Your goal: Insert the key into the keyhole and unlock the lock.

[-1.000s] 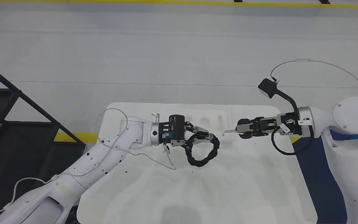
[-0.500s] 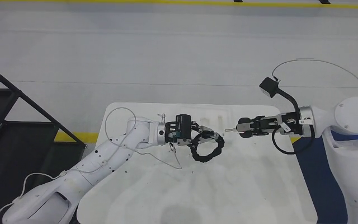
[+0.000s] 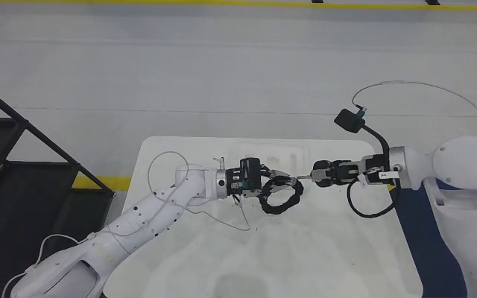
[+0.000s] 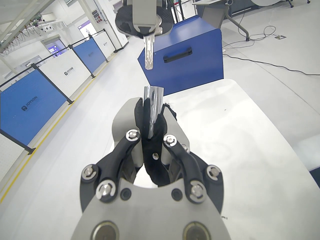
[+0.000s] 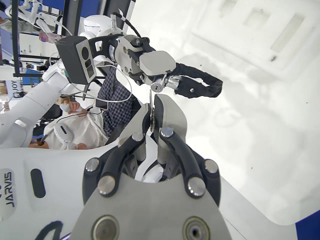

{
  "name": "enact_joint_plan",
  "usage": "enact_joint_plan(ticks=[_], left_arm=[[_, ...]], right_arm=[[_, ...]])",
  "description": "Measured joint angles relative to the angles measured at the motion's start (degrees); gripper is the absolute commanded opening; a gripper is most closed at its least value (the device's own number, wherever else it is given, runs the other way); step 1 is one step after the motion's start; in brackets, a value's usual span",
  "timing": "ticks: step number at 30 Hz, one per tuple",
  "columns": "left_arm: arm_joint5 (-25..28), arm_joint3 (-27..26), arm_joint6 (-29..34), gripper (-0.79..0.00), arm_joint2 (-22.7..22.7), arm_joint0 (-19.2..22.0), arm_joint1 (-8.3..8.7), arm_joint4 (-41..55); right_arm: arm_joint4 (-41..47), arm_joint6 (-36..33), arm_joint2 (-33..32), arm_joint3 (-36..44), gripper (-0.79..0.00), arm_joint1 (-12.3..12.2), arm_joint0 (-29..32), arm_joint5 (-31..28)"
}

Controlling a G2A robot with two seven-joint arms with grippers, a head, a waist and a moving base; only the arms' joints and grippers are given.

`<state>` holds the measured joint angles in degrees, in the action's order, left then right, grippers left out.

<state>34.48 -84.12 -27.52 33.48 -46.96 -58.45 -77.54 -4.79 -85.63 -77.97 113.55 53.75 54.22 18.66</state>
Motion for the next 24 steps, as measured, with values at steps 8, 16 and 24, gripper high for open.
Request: enact_joint_plan(ticks=[8, 16, 24], left_arm=[[-4.2, 3.8, -6.2, -0.785, -0.7, -1.4, -2.04, 0.0], [-3.6, 6.0, -9.8, -0.785, -1.4, -1.4, -3.82, -1.0], [-2.3, 7.8, -9.6, -0.785, -1.3, -1.4, -5.25, -0.6]], right_arm=[[-2.7, 0.8, 2.4, 3.5, -0.785, -2.8, -1.3, 0.8], [-4.3, 1.8, 6.8, 4.1, -0.785, -5.8, -4.4, 1.8], [-3.0, 3.6, 12.2, 3.8, -0.785, -8.7, -8.3, 3.6]])
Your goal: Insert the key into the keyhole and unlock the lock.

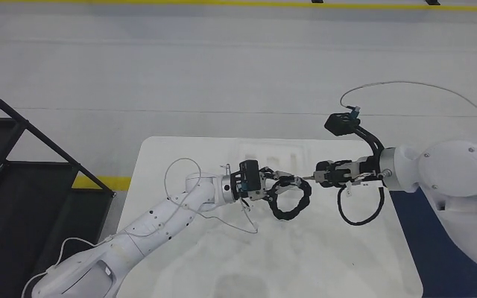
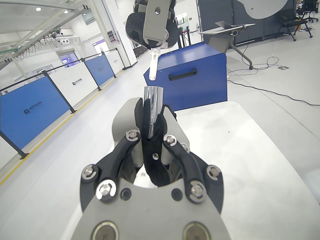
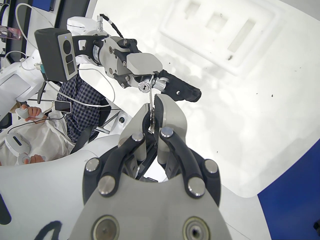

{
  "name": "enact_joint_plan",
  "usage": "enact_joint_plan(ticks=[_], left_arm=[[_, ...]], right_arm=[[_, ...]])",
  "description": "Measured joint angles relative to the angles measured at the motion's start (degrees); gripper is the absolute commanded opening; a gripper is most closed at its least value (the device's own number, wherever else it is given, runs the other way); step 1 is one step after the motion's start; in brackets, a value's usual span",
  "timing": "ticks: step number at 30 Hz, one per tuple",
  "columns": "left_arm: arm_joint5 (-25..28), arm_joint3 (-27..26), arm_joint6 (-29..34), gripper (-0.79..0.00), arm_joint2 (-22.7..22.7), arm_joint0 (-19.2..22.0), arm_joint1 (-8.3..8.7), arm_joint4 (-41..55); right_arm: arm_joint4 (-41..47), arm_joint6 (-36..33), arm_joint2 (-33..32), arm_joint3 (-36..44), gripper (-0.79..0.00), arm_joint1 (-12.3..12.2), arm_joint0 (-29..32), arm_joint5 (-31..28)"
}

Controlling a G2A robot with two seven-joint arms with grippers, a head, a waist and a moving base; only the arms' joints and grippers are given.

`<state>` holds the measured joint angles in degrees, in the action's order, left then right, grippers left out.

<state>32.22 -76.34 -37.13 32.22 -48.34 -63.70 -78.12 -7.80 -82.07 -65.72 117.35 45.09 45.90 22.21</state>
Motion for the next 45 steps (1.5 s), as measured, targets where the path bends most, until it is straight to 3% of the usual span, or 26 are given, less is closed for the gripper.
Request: enact_joint_plan(ticks=[27, 45], left_arm=[[1.4, 0.7, 0.7, -0.785, 3.0, -1.7, -2.28, -3.0], [2.3, -0.2, 1.5, -0.785, 5.4, -3.1, -2.91, -5.3]], right_arm=[[7.8, 6.9, 14.2, 0.0, -0.785, -7.2, -11.1, 6.9], [12.5, 10.3, 20.0, -0.2, -0.785, -9.5, -16.1, 10.2]])
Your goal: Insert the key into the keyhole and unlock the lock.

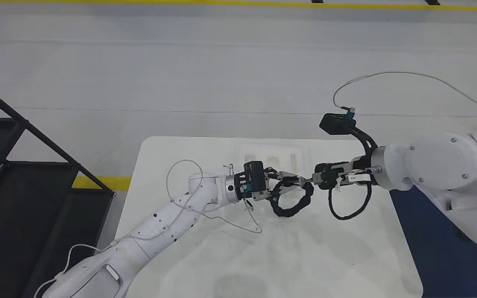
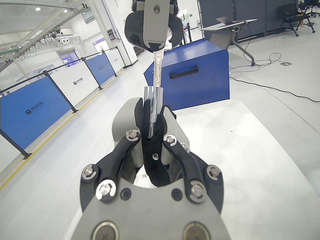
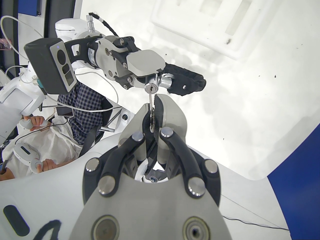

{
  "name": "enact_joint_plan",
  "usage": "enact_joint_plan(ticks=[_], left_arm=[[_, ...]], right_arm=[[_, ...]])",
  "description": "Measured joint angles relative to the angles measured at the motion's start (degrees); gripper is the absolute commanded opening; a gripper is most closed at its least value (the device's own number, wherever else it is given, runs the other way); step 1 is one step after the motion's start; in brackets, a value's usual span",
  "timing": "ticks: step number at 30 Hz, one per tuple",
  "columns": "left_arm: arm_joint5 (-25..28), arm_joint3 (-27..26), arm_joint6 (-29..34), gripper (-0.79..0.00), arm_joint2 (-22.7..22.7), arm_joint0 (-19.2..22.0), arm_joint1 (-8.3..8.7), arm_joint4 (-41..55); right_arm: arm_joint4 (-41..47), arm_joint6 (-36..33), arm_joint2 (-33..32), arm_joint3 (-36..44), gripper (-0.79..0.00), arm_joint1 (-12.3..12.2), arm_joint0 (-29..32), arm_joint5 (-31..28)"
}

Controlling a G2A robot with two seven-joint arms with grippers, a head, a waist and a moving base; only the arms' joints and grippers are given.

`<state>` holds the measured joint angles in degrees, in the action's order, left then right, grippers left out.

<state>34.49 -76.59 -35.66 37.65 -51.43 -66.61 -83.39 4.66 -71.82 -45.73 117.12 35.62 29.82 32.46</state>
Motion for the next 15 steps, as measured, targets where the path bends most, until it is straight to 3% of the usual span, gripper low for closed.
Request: enact_joint_plan(ticks=[15], left_arm=[[0.7, -0.1, 0.3, -0.785, 1.4, -0.9, -0.62, -1.0]], right_arm=[[1.1, 1.3, 2.6, 0.2, -0.785, -0.8, -2.0, 1.3]])
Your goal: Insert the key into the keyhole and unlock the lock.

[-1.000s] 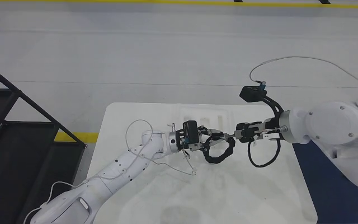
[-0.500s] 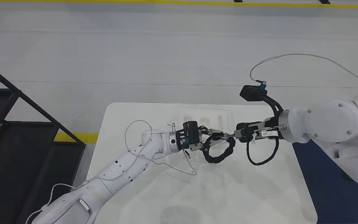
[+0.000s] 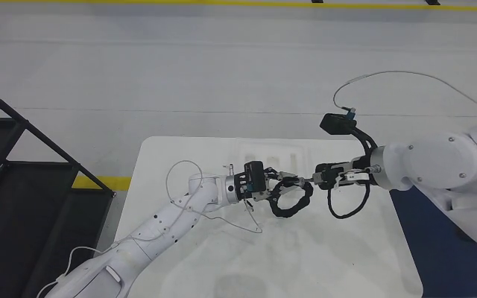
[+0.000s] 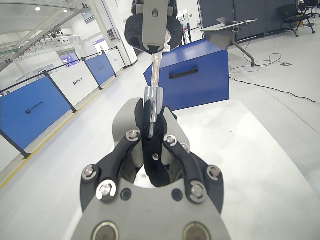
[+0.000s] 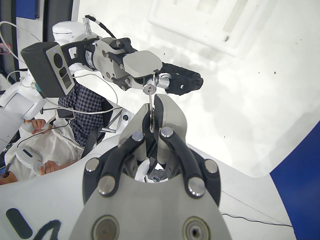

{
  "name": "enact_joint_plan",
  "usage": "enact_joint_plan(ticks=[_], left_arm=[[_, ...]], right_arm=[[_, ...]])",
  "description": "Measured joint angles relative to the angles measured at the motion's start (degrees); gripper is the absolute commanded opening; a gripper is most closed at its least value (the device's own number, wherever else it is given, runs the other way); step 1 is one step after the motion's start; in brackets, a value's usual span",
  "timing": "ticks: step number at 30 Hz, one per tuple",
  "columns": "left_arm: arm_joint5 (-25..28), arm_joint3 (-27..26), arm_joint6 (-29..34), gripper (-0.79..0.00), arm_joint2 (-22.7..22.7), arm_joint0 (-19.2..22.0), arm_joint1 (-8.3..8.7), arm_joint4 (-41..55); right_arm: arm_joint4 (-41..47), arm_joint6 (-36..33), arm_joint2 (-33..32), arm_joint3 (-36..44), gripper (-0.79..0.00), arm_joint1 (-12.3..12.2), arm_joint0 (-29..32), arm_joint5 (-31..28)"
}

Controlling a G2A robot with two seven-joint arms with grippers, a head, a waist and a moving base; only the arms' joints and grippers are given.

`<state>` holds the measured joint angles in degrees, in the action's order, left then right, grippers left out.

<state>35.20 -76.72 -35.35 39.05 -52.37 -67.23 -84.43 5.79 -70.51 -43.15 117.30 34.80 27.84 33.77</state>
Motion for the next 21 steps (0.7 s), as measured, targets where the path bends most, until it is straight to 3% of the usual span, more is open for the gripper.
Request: enact_joint_plan(ticks=[21], left_arm=[[0.9, -1.2, 1.3, -0.785, 1.9, -1.1, -0.59, -1.5]], right_arm=[[-0.6, 1.2, 5.6, -0.5, -0.785, 1.3, -4.0, 1.2]])
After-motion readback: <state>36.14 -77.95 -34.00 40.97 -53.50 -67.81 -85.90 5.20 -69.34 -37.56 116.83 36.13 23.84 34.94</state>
